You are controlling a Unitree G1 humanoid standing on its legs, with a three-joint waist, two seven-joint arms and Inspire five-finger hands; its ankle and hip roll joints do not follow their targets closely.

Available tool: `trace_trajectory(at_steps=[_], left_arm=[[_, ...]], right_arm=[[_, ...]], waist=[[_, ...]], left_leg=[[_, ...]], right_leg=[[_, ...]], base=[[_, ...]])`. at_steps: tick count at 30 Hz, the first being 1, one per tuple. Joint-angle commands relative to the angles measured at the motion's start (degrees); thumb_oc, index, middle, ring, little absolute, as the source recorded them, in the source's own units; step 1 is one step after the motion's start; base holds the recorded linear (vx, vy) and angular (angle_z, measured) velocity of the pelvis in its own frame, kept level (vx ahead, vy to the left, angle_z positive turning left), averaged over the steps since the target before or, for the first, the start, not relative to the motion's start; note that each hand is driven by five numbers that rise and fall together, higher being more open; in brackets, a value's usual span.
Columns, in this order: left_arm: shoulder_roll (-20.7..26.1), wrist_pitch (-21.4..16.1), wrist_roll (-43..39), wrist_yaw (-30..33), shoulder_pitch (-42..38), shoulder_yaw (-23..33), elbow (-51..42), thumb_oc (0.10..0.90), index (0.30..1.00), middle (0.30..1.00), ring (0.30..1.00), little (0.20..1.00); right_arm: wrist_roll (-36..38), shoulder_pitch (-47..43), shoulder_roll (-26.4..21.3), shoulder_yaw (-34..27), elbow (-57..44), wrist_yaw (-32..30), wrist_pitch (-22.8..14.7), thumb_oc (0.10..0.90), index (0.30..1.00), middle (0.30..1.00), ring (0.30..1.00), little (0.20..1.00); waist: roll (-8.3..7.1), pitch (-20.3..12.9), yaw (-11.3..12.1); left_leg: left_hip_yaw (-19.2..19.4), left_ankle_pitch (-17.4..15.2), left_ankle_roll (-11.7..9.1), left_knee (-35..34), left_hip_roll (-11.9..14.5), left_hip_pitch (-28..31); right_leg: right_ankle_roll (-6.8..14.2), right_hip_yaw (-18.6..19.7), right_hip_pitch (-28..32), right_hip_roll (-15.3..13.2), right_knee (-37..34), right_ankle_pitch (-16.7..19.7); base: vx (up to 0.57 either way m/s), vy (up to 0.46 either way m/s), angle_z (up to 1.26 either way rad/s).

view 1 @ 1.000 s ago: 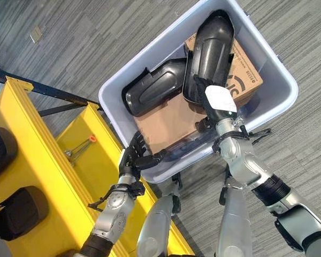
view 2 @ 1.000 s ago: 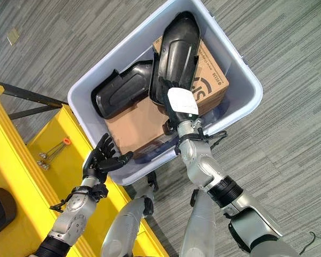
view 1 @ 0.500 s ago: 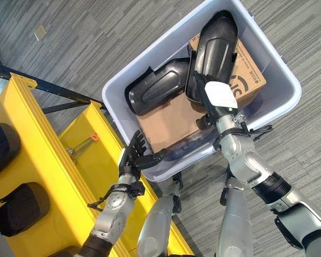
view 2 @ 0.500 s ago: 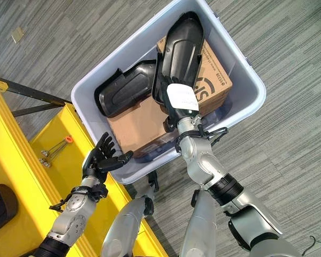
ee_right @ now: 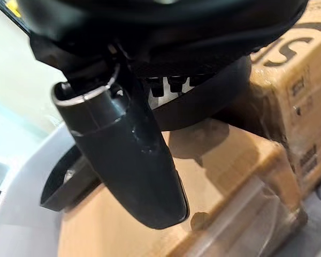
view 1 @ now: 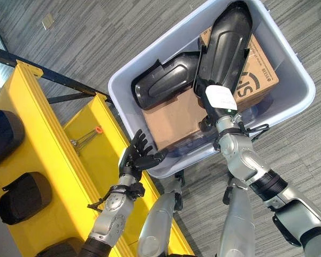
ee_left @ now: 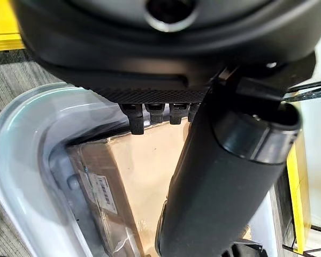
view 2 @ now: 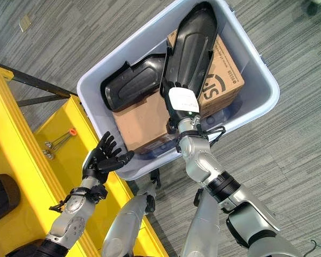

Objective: Move parts from the plastic box to the shelf.

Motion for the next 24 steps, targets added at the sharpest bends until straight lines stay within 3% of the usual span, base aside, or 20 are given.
trace_trajectory(at_steps=[1, 15, 18, 24], left_arm=[[0.9, -3.8, 0.0, 0.2, 2.3, -0.7, -7.2, 0.9, 1.0, 1.0, 1.0, 1.0], [1.2, -4.8, 0.8, -0.1, 2.1, -1.5, -6.6, 0.9, 1.0, 1.0, 1.0, 1.0], [1.1, -5.2, 0.8, -0.7, 2.3, -1.7, -6.3, 0.9, 1.0, 1.0, 1.0, 1.0], [1.3, -5.5, 0.6, -1.0, 2.4, -2.1, -6.7, 0.9, 1.0, 1.0, 1.0, 1.0]], right_arm=[[-0.4, -8.9, -1.1, 0.6, -2.6, -3.7, -2.4, 0.9, 1.0, 1.0, 1.0, 1.0], [1.4, -9.6, -1.6, 0.4, 2.1, -9.4, -2.0, 0.9, 1.0, 1.0, 1.0, 1.0], [0.3, -10.2, -2.4, 0.0, 3.9, -11.7, -3.8, 0.9, 1.0, 1.0, 1.0, 1.0], [-0.4, -10.4, -3.3, -0.6, 1.8, -12.0, -3.8, 0.9, 1.0, 1.0, 1.0, 1.0]], waist=[[9.59, 0.3, 0.8], [10.35, 0.3, 1.4], [10.64, 0.3, 1.5], [10.76, 0.3, 1.0]], left_leg=[[-0.1, -9.0, 1.1, 6.4, -5.2, -2.9], [0.4, -8.5, 1.1, 7.0, -5.0, -6.9], [0.7, -8.7, 1.1, 7.7, -4.9, -7.9], [1.1, -8.6, 0.9, 7.6, -4.8, -8.0]], right_leg=[[-1.2, -4.4, -0.3, 2.2, 7.0, -11.4], [-1.0, -4.0, -4.6, 2.1, 8.3, -11.2], [-1.1, -3.7, -5.6, 2.1, 8.8, -11.2], [-1.0, -3.3, -6.0, 2.3, 8.3, -11.0]], base=[[0.0, 0.0, 0.0], [0.0, -0.002, 0.02], [0.0, 0.0, 0.0], [0.0, 0.0, 0.0]])
